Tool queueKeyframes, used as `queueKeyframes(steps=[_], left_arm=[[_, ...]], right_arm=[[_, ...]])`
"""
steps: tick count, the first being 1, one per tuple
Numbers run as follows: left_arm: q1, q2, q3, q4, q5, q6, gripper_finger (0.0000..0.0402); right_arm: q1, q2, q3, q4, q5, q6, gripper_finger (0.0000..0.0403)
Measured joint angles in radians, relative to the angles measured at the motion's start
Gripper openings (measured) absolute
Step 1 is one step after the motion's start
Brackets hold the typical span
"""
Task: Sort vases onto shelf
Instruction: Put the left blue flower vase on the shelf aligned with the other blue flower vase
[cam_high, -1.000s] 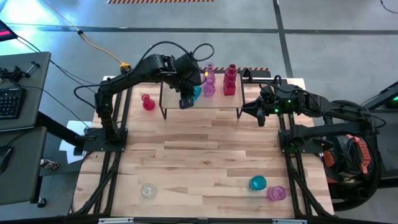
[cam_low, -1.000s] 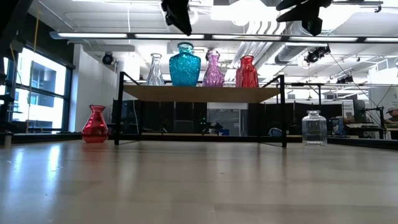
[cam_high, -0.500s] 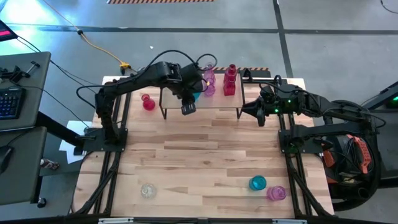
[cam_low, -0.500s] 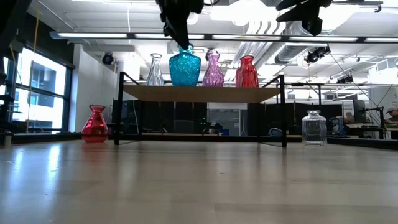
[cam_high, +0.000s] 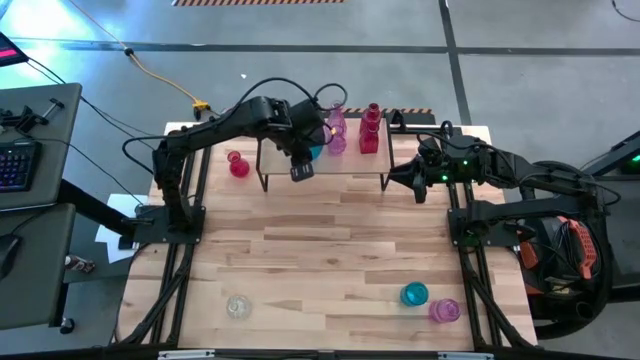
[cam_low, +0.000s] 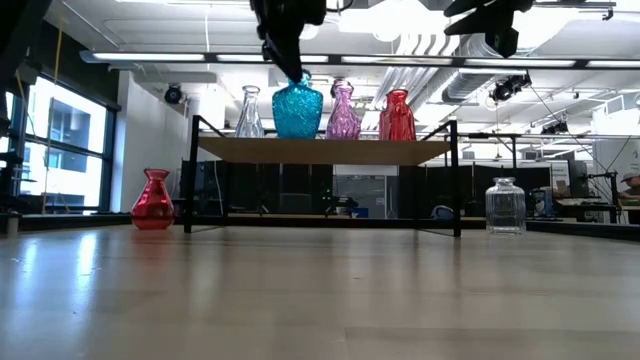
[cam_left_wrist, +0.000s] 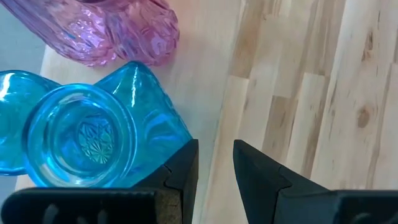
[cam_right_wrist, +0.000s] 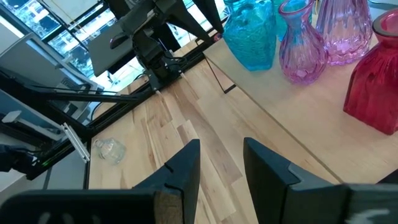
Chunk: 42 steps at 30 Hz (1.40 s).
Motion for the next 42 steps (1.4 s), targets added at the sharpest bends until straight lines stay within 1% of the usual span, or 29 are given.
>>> queueKeyframes(steps=[22, 29, 37, 42], left_arm=[[0.042, 0.000, 0.000, -0.070, -0.013, 0.029, 0.0092], [0.067, 0.000, 0.001, -0.071, -0.014, 0.042, 0.0092], [0.059, 0.000, 0.001, -0.088, 0.003, 0.009, 0.0092], [0.030, 0.000, 0.001, -0.048, 0.033, -0.018, 0.0092]], right_arm=[[0.000, 0.000, 0.000, 0.000, 0.004, -0.002, 0.0103], [0.000, 0.000, 0.000, 0.000, 0.003, -0.002, 0.0103], [0.000, 0.000, 0.000, 0.000, 0.002, 0.001, 0.0103], [0.000, 0.000, 0.000, 0.000, -0.001, 0.000, 0.0103]])
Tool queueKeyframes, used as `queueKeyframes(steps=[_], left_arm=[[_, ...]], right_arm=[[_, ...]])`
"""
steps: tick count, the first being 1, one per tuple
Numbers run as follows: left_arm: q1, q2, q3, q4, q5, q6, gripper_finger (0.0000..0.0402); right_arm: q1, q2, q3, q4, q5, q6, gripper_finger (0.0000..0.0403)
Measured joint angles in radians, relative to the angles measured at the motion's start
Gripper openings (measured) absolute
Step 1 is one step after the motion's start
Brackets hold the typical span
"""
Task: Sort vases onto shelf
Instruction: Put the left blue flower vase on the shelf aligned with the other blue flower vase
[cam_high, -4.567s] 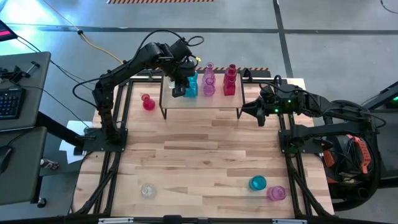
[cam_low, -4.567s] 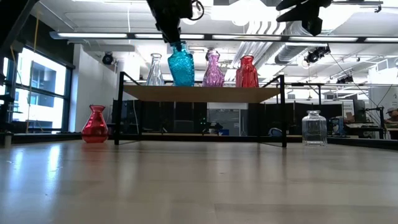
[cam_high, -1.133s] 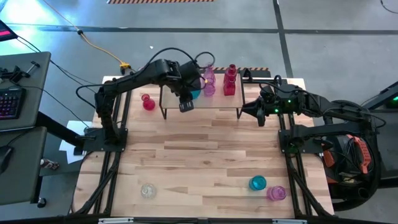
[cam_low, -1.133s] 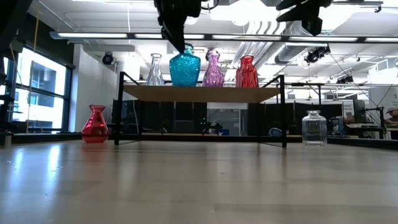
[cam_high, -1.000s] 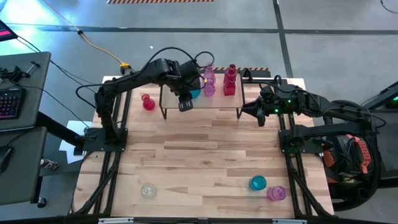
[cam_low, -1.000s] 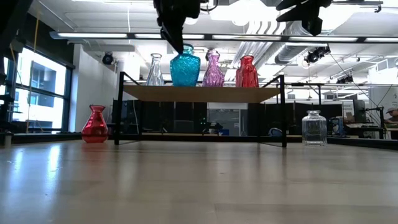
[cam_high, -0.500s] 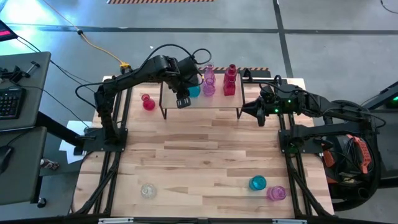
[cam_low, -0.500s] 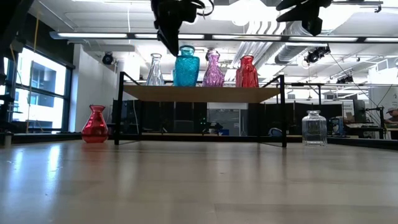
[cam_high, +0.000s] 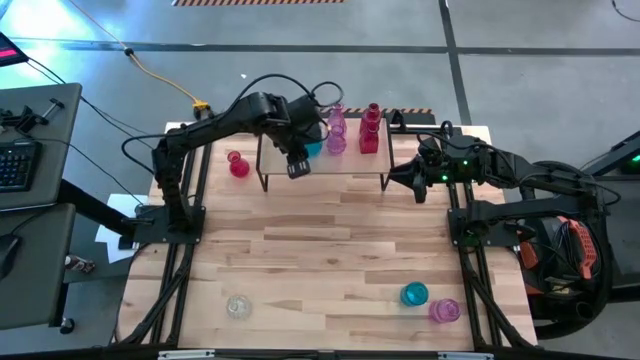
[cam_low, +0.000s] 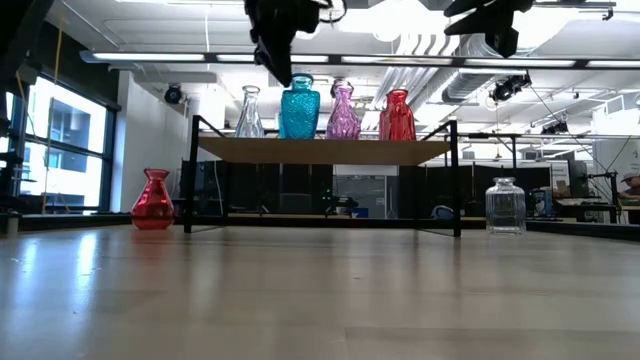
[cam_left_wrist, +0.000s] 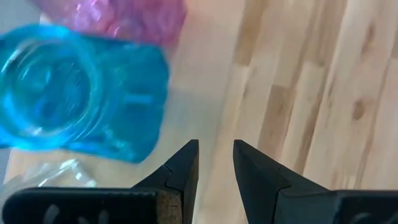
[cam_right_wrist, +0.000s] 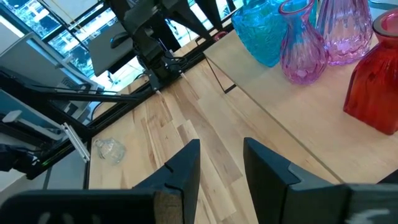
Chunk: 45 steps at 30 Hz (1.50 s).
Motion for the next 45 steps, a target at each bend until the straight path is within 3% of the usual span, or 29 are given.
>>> queueKeyframes(steps=[9, 23, 45], left_arm=[[-0.027, 0.000, 0.047, 0.138, -0.007, 0.050, 0.0092], [0.035, 0.006, 0.058, 0.332, -0.038, 0.131, 0.0092], [0.084, 0.037, 0.053, 0.240, -0.005, 0.107, 0.0092]], right_arm=[[0.000, 0.000, 0.000, 0.000, 0.000, -0.001, 0.0103], [0.000, 0.000, 0.000, 0.000, 0.001, -0.003, 0.0103], [0.000, 0.000, 0.000, -0.001, 0.004, -0.001, 0.0103]])
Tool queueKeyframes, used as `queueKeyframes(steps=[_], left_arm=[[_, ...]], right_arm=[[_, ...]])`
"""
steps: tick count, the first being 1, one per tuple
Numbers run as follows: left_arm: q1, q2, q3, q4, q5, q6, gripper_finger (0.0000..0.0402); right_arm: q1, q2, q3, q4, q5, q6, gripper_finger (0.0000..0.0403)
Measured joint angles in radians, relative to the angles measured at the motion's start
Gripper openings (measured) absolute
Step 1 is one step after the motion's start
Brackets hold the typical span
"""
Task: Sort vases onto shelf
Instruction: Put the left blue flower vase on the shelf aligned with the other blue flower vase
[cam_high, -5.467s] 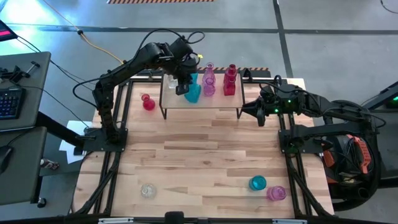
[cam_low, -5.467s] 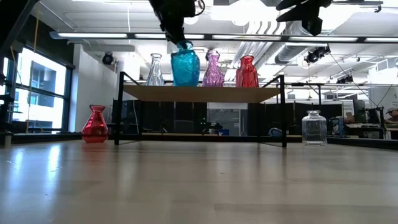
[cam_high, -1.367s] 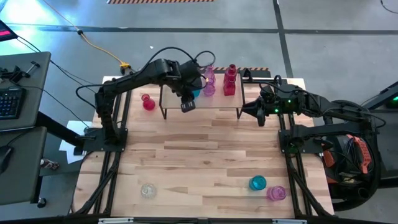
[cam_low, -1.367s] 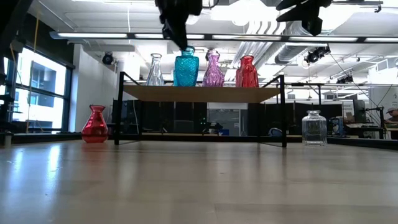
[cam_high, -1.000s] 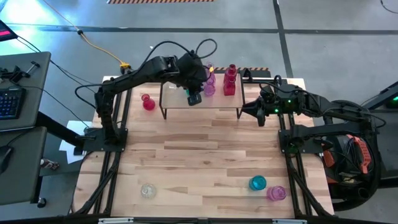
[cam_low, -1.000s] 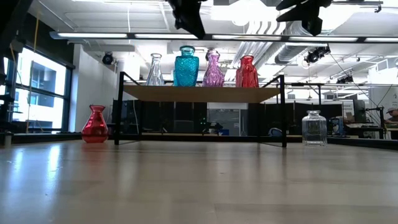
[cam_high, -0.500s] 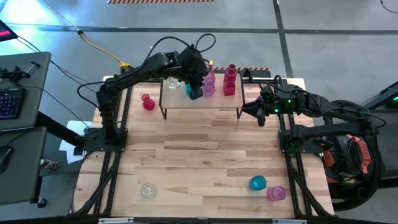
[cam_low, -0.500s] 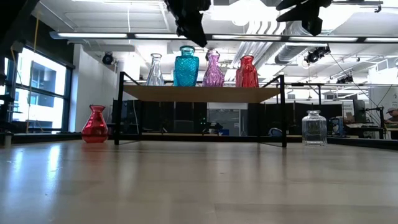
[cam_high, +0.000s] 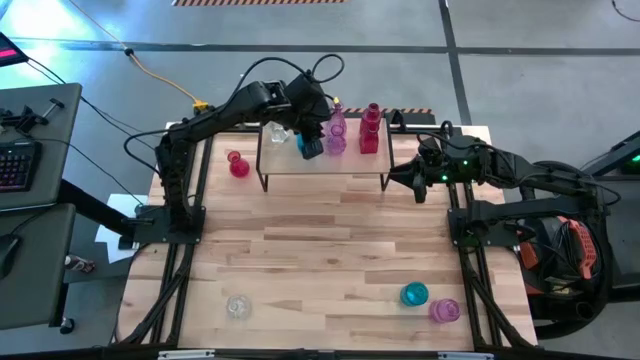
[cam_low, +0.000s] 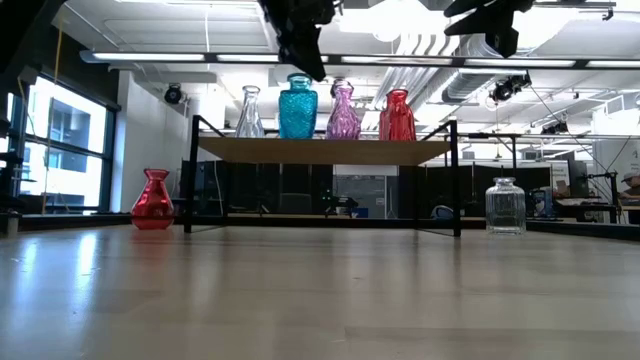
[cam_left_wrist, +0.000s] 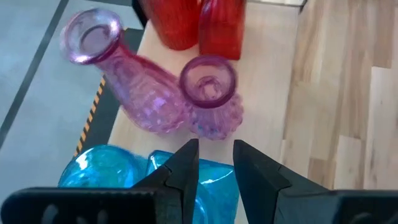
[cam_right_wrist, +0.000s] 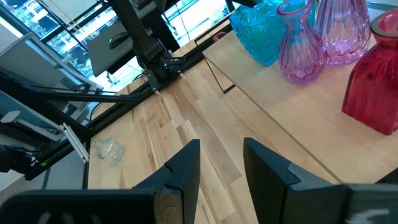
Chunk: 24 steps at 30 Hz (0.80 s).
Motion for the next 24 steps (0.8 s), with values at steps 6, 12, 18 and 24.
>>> queueKeyframes(steps=[6, 12, 18, 24], left_arm=[[0.004, 0.000, 0.000, -0.009, -0.009, 0.000, 0.0092], [0.005, 0.000, 0.000, -0.018, -0.010, -0.004, 0.0092], [0.005, 0.000, 0.002, -0.009, -0.010, -0.005, 0.0092], [0.001, 0.002, 0.023, -0.013, -0.010, -0.006, 0.0092]], right_arm=[[0.000, 0.000, 0.000, 0.000, -0.001, 0.000, 0.0103], [0.000, 0.000, 0.000, 0.000, -0.004, -0.001, 0.0103], [0.000, 0.000, 0.000, 0.000, -0.004, -0.001, 0.0103], [0.000, 0.000, 0.000, 0.000, -0.003, -0.001, 0.0103]])
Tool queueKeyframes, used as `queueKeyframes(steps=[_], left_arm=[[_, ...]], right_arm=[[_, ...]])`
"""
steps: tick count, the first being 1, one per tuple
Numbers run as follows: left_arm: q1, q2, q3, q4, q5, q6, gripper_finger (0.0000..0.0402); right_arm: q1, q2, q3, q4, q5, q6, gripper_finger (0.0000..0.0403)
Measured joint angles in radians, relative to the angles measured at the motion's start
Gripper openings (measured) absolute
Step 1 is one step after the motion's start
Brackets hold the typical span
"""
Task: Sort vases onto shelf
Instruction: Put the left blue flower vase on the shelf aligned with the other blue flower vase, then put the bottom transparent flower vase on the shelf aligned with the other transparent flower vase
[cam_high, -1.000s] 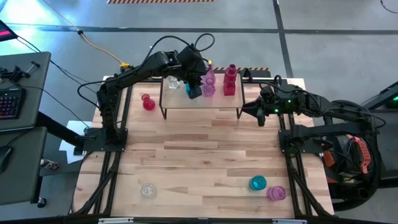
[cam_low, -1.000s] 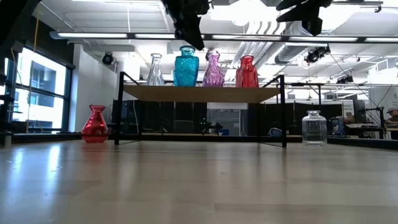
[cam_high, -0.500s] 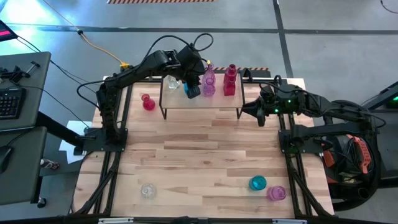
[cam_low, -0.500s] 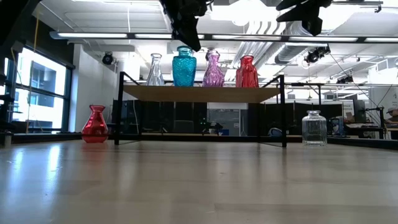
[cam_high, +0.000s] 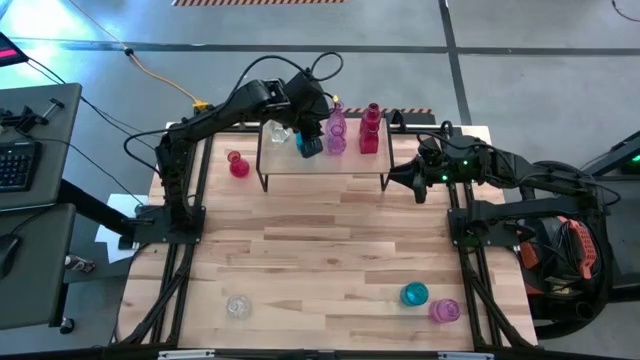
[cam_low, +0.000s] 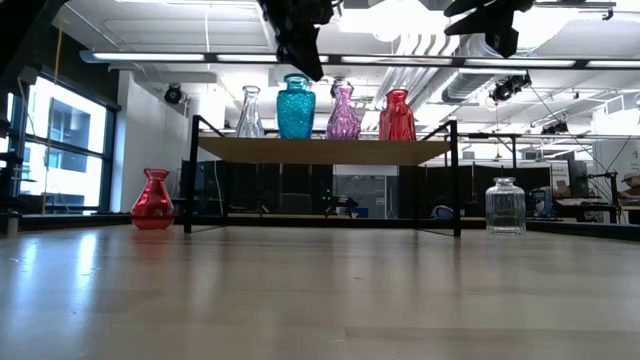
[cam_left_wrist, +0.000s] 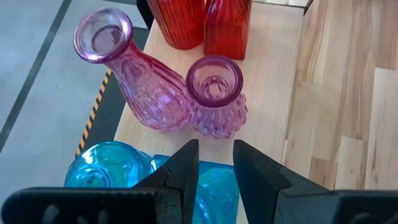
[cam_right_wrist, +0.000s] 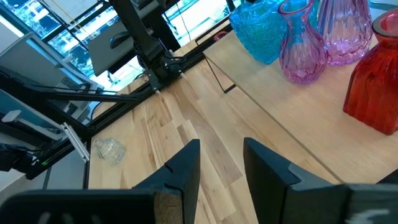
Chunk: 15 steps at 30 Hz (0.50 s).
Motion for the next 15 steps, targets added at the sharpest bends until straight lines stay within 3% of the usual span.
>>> queueKeyframes(steps=[7, 15], left_arm=[[-0.006, -0.008, 0.003, 0.000, -0.001, -0.015, 0.0092], [-0.043, -0.099, 0.004, -0.046, -0.034, -0.016, 0.0092]], right_arm=[[0.000, 0.000, 0.000, 0.000, 0.000, 0.001, 0.0103], [0.000, 0.000, 0.000, 0.000, 0.001, 0.003, 0.0103]])
